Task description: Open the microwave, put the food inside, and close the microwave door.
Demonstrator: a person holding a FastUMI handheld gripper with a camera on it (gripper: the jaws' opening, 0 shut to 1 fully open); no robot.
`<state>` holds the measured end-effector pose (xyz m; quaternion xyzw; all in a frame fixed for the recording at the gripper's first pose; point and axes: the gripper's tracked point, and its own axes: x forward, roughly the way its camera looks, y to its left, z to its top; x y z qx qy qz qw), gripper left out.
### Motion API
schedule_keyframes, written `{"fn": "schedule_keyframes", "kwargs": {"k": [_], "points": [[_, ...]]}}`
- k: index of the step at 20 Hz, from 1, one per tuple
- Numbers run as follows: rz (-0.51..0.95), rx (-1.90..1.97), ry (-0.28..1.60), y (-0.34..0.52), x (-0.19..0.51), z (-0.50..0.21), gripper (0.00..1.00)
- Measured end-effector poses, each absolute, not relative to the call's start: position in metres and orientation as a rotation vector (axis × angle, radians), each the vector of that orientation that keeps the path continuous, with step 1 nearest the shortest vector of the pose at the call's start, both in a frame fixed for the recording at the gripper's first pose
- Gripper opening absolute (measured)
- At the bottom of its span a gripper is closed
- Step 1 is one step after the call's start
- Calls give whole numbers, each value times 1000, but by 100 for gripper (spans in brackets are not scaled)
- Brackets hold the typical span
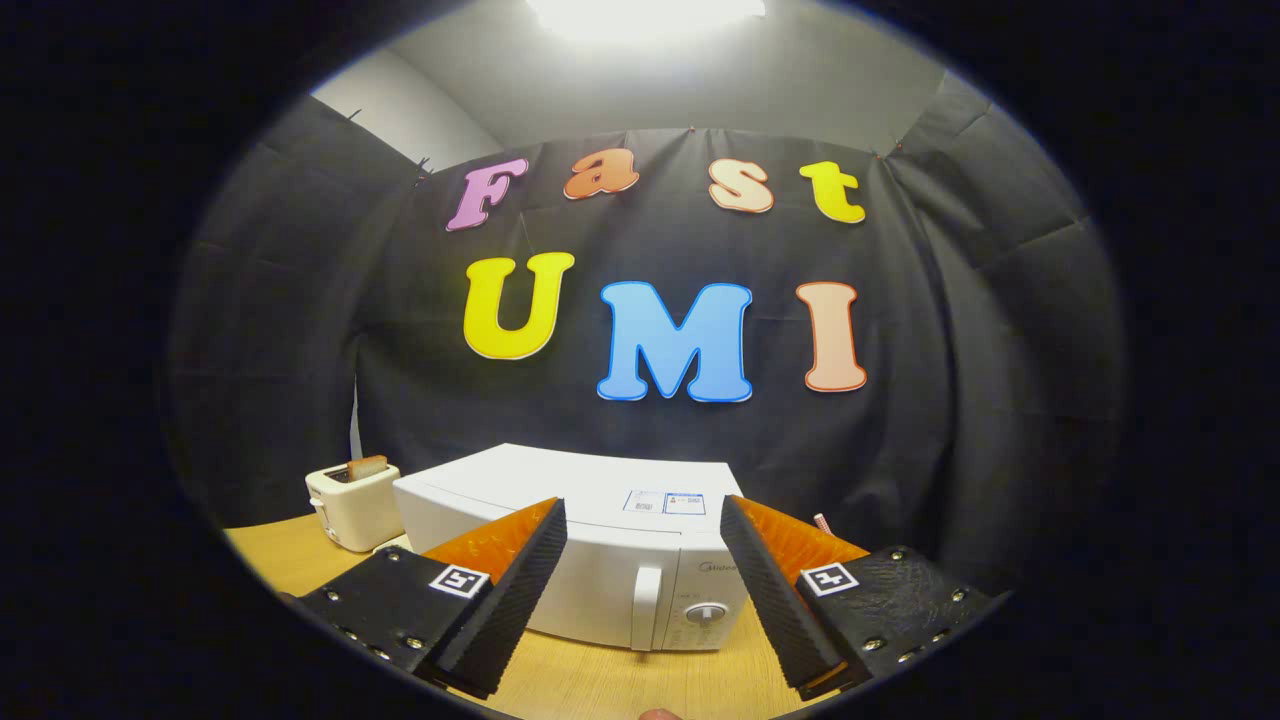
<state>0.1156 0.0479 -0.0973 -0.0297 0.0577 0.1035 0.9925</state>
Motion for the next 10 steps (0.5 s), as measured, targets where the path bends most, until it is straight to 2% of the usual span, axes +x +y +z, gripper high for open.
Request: {"fn": "schedule_keyframes", "kwargs": {"k": [10], "points": [[194, -71, 300, 53, 154, -195, 98]]}}
